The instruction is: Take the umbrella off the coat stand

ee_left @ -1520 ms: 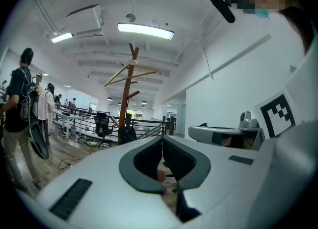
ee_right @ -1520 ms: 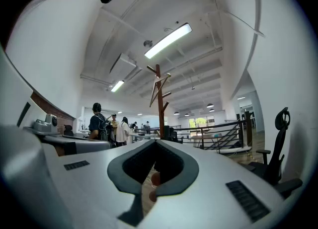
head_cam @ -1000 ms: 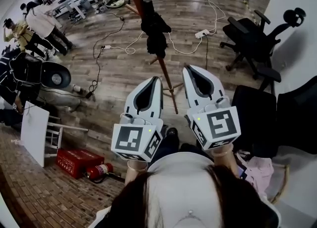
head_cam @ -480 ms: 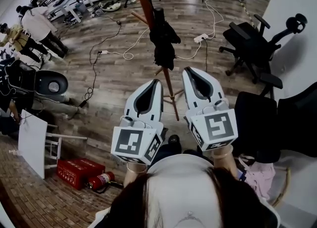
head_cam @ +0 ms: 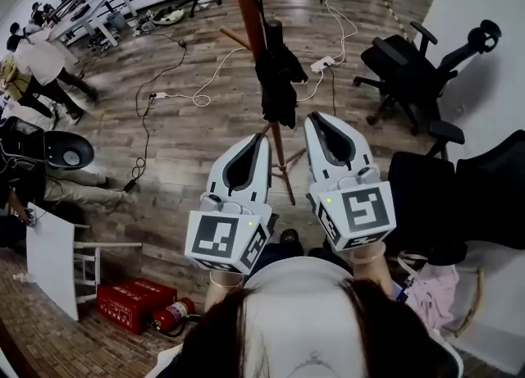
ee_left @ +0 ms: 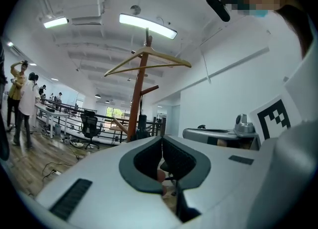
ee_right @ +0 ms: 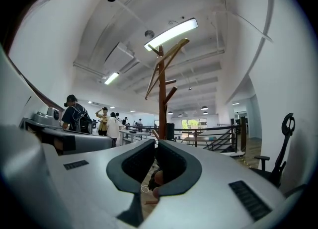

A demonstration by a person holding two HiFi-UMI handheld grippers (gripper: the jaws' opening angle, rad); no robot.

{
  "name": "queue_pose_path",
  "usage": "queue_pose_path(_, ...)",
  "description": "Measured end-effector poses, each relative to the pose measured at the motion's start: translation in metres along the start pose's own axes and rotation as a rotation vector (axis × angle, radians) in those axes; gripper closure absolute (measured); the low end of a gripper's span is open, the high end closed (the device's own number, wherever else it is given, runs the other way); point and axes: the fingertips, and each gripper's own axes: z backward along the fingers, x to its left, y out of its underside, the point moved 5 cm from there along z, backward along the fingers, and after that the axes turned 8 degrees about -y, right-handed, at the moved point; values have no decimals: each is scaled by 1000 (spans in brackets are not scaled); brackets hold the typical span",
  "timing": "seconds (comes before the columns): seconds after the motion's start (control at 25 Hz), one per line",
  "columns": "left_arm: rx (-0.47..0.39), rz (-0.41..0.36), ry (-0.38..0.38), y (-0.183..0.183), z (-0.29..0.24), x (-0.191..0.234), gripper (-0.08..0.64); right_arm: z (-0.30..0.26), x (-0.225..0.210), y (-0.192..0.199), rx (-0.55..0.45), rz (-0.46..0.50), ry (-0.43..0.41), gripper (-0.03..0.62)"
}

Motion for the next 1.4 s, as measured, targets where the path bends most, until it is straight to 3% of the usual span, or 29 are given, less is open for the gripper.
queue_pose_path(0.48, 5, 35, 25, 1, -17, 17, 546, -24, -5, 2, 27, -5, -24, 546)
queue_pose_path(0.64, 2, 38, -17, 2, -24, 19, 546, -34, -12, 7, 41, -15, -71, 493)
queue_pose_path(1.4, 50, 60, -208, 21, -46, 33, 546, -88, -48, 39, 108, -15, -199, 367)
